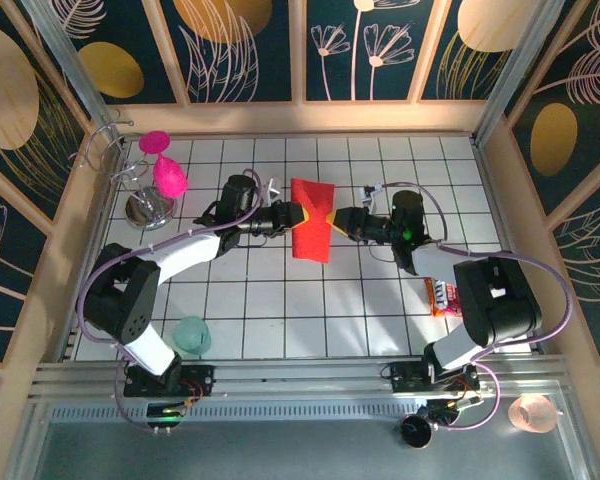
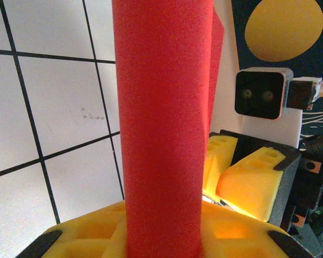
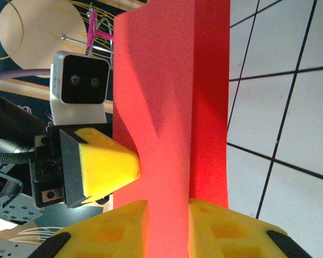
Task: Fold a paper plane with a square sheet of paper (pick it up from the middle)
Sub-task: First fold in half a square sheet of paper at the center of the table.
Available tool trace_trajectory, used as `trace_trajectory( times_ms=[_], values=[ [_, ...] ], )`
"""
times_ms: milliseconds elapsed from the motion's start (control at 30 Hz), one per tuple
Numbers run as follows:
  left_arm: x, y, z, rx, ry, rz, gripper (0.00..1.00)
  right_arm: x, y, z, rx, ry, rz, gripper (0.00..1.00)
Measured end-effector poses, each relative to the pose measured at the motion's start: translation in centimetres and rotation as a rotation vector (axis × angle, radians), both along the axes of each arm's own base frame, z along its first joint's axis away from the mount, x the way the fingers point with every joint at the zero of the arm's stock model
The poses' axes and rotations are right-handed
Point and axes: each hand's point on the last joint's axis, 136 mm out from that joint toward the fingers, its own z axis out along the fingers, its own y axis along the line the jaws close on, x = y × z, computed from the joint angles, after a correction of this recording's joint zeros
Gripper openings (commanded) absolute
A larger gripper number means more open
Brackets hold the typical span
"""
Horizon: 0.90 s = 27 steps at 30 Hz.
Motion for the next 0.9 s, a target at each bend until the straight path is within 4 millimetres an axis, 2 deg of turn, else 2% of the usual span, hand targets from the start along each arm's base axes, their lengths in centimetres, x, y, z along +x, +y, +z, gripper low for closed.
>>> trace_trajectory(
  times_ms=[400, 633, 767, 900],
  values=[
    [0.2, 0.1, -1.2, 0.02, 0.022, 0.012, 0.26, -0.8, 0.8, -0.3, 0.005, 0.014, 0.018, 0.18],
    [0.2, 0.1, -1.2, 0.021, 0.023, 0.012, 0.3, -0.5, 0.8, -0.4, -0.001, 0.018, 0.0, 0.04],
    [0.4, 0.2, -1.3, 0.025, 0.019, 0.016, 0.43, 0.2, 0.6, -0.8, -0.034, 0.031, -0.028, 0.0],
    [0.7, 1.2, -2.1, 0.046, 0.023, 0.041, 0.65, 0.8, 0.3, -1.3, -0.086, 0.039, -0.057, 0.0]
  ],
)
